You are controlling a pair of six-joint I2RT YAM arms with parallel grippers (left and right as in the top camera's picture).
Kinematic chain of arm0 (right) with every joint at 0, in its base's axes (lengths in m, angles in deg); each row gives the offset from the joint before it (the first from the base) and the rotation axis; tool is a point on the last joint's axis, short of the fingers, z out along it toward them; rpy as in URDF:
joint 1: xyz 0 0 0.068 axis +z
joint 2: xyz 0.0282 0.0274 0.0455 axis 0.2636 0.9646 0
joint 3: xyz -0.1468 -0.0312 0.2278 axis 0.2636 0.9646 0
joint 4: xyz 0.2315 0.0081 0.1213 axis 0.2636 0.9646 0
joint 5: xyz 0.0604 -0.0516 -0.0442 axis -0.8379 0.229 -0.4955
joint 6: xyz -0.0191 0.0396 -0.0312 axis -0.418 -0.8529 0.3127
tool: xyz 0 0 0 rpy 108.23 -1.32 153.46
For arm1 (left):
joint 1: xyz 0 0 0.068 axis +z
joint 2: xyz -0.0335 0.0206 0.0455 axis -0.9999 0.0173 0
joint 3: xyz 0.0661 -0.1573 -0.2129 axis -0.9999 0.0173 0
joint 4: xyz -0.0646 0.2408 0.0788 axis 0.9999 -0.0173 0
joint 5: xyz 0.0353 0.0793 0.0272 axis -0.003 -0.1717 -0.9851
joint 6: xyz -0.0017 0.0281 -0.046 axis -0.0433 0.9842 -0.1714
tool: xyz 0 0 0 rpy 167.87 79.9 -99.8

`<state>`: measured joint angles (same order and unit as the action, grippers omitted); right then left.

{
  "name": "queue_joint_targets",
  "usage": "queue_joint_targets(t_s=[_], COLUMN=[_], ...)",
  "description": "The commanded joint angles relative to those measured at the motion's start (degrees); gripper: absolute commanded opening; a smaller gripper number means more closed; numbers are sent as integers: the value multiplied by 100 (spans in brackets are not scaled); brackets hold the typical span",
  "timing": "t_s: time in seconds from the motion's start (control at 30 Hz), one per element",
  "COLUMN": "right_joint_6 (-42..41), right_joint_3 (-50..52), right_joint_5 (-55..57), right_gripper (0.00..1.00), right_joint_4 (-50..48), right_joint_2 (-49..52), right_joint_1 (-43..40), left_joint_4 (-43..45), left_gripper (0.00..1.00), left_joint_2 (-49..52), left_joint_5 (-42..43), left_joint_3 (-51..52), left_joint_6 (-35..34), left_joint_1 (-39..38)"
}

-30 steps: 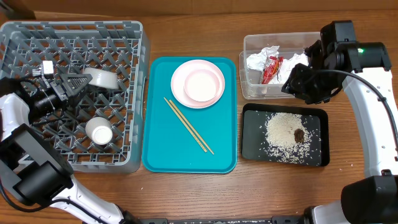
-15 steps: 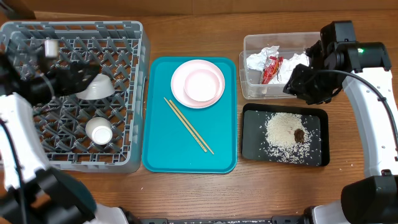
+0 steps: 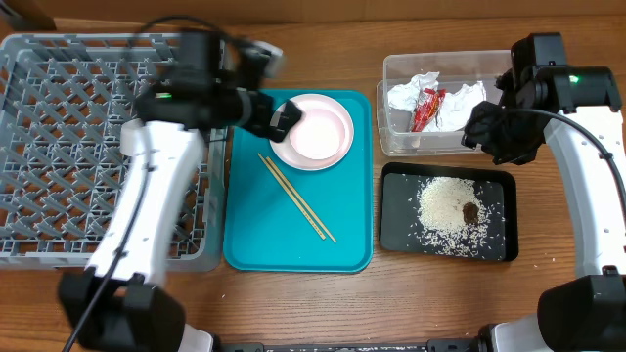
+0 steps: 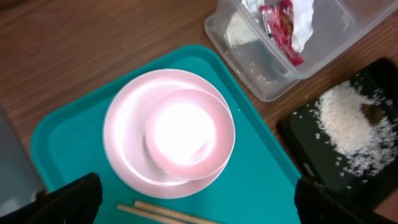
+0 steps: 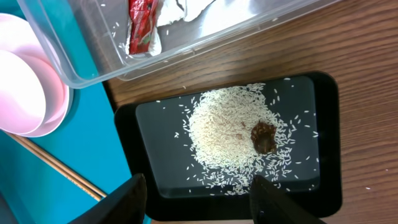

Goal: Sort waste into correct bins and load items into the dishwasher
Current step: 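Reach the left gripper to the pink bowl on the plate and grasp it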

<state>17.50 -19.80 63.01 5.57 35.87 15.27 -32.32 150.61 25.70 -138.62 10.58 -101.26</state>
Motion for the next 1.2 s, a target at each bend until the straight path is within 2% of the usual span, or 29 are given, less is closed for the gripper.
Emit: queue_joint_targets(t_s=[0.0,0.07,0.27,0.47,0.6,0.87,1.17], right_joint_6=[-98,-98,-96,-96,-96,-96,-94], right_joint_3=[-127,-127,-127,-127,-127,-127,-127], right_joint_5=[72,72,72,72,72,72,76], right_gripper=[56,56,56,56,56,56,56], right_joint_4=[-9,-11,-7,-7,-9,4,74], right_joint_2=[-125,-125,-125,-125,-125,-125,-125], right_joint_1=[-61,-61,-61,-61,-61,-61,-61], left_joint_4=[184,332,503,446,363,407,-105], left_gripper=[100,100,91,80,63,6,4], left_joint_2=[452,726,1521,2157,2273,2267,2004], left_joint_5=[-977,-1102,-1517,-2144,-2288,-2275,-2267], left_joint_3=[-52,-52,-52,-52,-52,-55,-748], left_joint_6=[-68,-55,-55,-57,-57,-59,-450], left_joint_1=[-557,-809,-1198,-1268,-1266,-1270,-1270])
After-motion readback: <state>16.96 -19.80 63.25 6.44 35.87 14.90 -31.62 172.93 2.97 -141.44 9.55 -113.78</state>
